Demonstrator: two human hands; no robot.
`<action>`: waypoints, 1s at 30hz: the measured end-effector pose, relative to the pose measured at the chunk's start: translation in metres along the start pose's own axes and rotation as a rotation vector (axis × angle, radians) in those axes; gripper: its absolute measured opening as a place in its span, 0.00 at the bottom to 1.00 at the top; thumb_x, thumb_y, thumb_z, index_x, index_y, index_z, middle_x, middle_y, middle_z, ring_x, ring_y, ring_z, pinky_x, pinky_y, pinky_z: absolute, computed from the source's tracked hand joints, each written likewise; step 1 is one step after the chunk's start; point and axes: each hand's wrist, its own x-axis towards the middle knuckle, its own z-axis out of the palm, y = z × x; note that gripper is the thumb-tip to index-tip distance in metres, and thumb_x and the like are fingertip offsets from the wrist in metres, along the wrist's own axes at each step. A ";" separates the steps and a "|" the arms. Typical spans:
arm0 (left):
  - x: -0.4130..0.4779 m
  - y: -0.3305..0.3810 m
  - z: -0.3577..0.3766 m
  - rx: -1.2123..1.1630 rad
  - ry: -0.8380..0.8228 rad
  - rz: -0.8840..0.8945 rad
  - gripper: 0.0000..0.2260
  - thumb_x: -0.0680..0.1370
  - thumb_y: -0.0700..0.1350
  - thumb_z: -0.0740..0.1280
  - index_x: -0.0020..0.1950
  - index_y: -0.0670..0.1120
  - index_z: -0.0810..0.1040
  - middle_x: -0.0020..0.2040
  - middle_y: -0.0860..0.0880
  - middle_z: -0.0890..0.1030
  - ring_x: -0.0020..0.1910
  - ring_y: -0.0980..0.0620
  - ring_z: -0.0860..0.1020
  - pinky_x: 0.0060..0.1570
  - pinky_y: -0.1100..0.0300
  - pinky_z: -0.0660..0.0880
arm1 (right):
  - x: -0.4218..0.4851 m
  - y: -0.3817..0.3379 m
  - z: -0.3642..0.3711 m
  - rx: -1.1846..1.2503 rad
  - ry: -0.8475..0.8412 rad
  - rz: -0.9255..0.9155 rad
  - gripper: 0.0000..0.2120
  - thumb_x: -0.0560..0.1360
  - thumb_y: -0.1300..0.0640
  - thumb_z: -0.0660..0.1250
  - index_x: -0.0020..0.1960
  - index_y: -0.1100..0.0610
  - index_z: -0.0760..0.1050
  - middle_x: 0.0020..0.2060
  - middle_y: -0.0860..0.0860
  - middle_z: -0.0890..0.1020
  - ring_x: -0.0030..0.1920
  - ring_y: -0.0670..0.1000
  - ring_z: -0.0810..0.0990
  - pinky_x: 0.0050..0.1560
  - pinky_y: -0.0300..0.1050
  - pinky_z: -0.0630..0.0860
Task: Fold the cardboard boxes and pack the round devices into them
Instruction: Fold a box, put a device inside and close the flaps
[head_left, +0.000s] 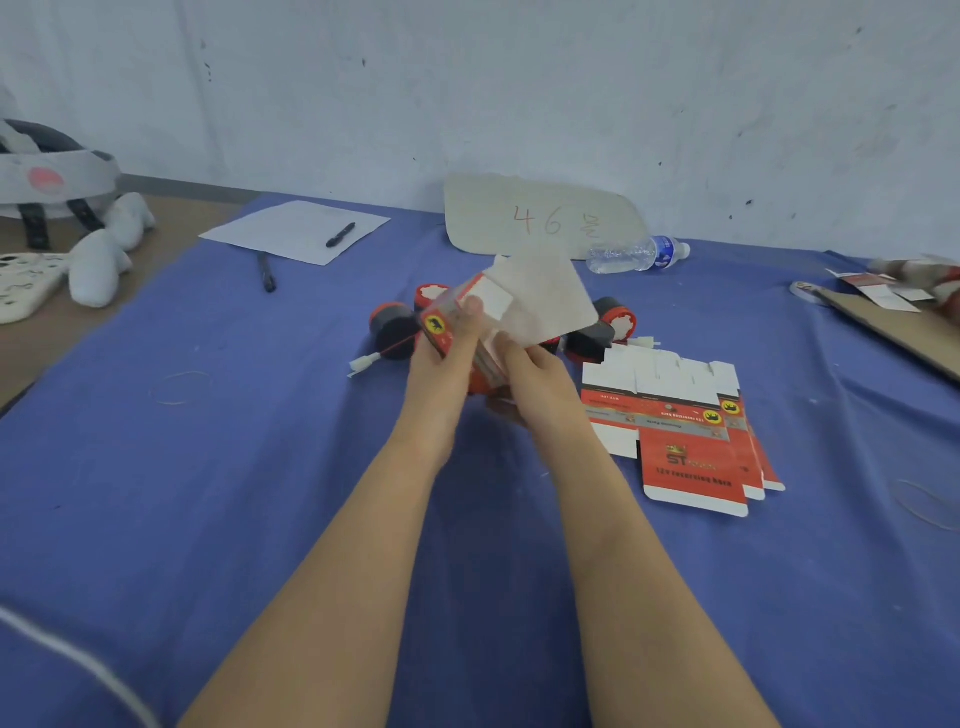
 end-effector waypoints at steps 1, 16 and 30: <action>0.001 0.001 -0.004 -0.020 0.030 -0.004 0.27 0.68 0.65 0.66 0.62 0.51 0.76 0.58 0.51 0.82 0.59 0.53 0.79 0.64 0.49 0.73 | 0.001 0.000 -0.001 -0.055 0.034 -0.009 0.21 0.79 0.43 0.57 0.51 0.60 0.77 0.52 0.59 0.82 0.53 0.58 0.80 0.56 0.55 0.78; 0.005 0.002 -0.014 0.037 0.089 -0.066 0.28 0.81 0.61 0.52 0.71 0.43 0.68 0.67 0.43 0.74 0.66 0.44 0.73 0.57 0.55 0.69 | 0.011 0.003 -0.018 0.427 -0.110 -0.034 0.08 0.80 0.53 0.61 0.56 0.53 0.76 0.55 0.51 0.81 0.55 0.52 0.80 0.56 0.50 0.79; 0.006 -0.003 -0.014 -0.315 -0.210 -0.299 0.28 0.78 0.68 0.48 0.57 0.53 0.80 0.52 0.49 0.84 0.48 0.50 0.83 0.43 0.55 0.79 | 0.011 0.011 -0.004 -0.028 0.219 0.033 0.14 0.78 0.44 0.61 0.39 0.52 0.71 0.34 0.47 0.75 0.33 0.44 0.74 0.33 0.39 0.72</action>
